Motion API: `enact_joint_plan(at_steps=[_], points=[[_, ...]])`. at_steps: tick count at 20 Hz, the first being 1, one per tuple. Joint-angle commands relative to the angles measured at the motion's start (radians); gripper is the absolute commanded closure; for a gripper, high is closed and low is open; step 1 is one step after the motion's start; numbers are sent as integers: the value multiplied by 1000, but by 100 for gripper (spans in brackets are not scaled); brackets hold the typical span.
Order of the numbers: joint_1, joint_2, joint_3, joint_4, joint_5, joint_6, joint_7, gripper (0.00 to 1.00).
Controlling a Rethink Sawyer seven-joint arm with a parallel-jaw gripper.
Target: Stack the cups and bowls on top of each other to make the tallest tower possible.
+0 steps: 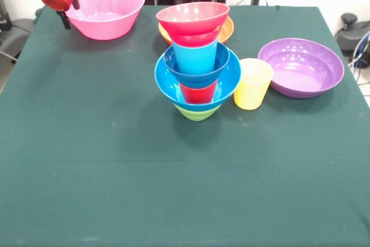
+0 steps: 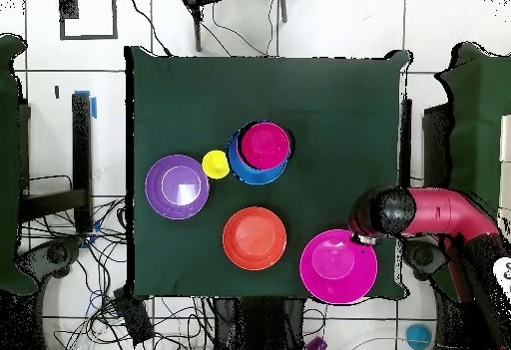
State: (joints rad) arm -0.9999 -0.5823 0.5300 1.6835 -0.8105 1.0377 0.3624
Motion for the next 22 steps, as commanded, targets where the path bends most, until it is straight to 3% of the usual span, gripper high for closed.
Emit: enact_joint_plan(at_steps=[1,22], points=[[29,59,-44,24,-43,-73,89,0],[49,22,-45,53,-25,-108,109,0]])
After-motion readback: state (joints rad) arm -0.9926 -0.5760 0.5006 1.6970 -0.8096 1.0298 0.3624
